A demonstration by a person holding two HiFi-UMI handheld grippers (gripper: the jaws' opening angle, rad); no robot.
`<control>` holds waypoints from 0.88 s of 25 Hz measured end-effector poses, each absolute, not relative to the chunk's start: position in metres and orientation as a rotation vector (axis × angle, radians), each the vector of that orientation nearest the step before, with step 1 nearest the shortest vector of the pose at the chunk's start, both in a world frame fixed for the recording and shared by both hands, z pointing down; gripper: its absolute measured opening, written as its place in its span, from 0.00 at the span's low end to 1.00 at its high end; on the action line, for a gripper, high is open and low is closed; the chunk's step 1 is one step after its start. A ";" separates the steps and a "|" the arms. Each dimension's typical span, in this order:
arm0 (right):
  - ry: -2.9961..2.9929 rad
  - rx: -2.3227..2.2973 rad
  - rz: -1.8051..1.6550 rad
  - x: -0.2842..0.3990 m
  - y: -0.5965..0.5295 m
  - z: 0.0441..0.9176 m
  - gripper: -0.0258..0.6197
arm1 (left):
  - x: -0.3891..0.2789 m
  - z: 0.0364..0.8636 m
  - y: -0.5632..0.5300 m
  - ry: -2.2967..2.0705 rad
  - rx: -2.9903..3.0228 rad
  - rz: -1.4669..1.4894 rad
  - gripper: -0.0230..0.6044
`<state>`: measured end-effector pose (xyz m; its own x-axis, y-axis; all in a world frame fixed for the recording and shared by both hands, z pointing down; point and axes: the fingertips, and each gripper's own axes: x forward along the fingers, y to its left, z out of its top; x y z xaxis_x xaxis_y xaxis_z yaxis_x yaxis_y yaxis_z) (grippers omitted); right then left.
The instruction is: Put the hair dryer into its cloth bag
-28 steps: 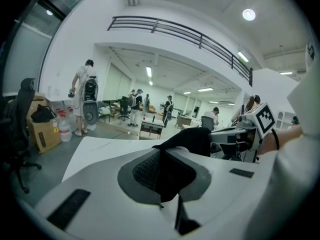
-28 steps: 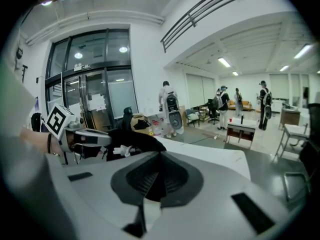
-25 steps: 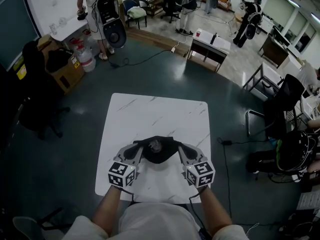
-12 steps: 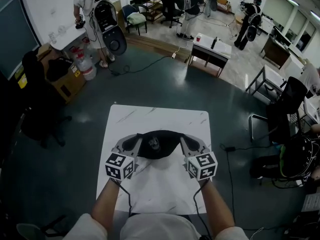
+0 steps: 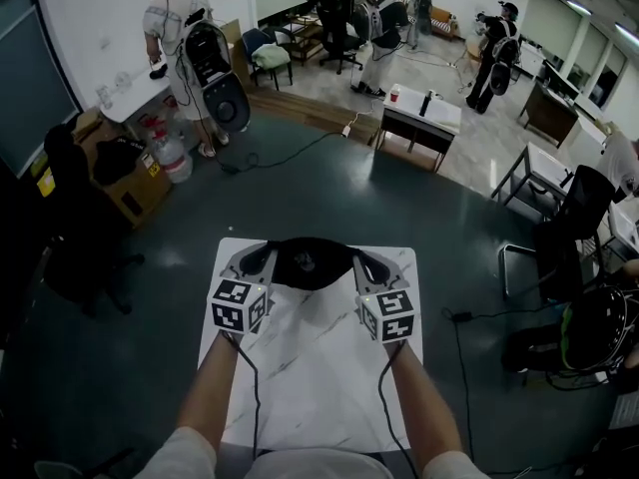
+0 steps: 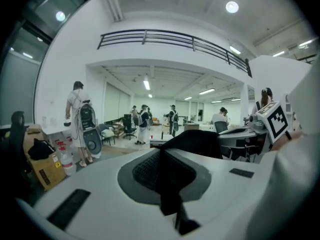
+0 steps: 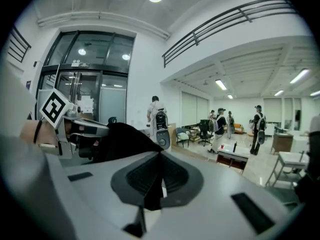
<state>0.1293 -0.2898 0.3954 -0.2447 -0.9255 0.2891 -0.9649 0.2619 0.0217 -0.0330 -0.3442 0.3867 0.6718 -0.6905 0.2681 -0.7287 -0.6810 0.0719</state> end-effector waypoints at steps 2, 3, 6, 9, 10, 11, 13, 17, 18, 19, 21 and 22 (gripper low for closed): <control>-2.270 1.748 0.247 0.130 -0.293 0.403 0.07 | -0.034 0.395 -0.351 -1.189 2.697 0.342 0.07; -2.261 1.739 0.261 0.129 -0.292 0.410 0.07 | -0.035 0.403 -0.352 -1.190 2.683 0.355 0.07; -2.239 1.720 0.291 0.125 -0.282 0.429 0.07 | -0.040 0.427 -0.345 -1.174 2.645 0.397 0.07; -2.241 1.727 0.310 0.122 -0.270 0.436 0.07 | -0.049 0.433 -0.330 -1.161 2.633 0.389 0.07; -2.240 1.730 0.320 0.119 -0.265 0.437 0.07 | -0.052 0.434 -0.324 -1.155 2.627 0.387 0.07; -2.236 1.731 0.334 0.116 -0.259 0.439 0.07 | -0.055 0.436 -0.316 -1.148 2.617 0.392 0.07; -2.220 1.732 0.375 0.108 -0.242 0.445 0.07 | -0.063 0.446 -0.295 -1.129 2.588 0.413 0.07; -2.185 1.746 0.441 0.092 -0.200 0.465 0.07 | -0.079 0.470 -0.250 -1.110 2.515 0.394 0.07; -2.172 1.754 0.449 0.089 -0.192 0.471 0.07 | -0.082 0.477 -0.242 -1.112 2.502 0.385 0.07; -2.154 1.761 0.454 0.086 -0.183 0.478 0.07 | -0.085 0.484 -0.234 -1.113 2.491 0.382 0.07; -2.107 1.756 0.446 0.077 -0.164 0.492 0.07 | -0.091 0.499 -0.217 -1.101 2.469 0.395 0.07; -2.082 1.740 0.430 0.072 -0.154 0.499 0.07 | -0.094 0.507 -0.206 -1.085 2.455 0.408 0.07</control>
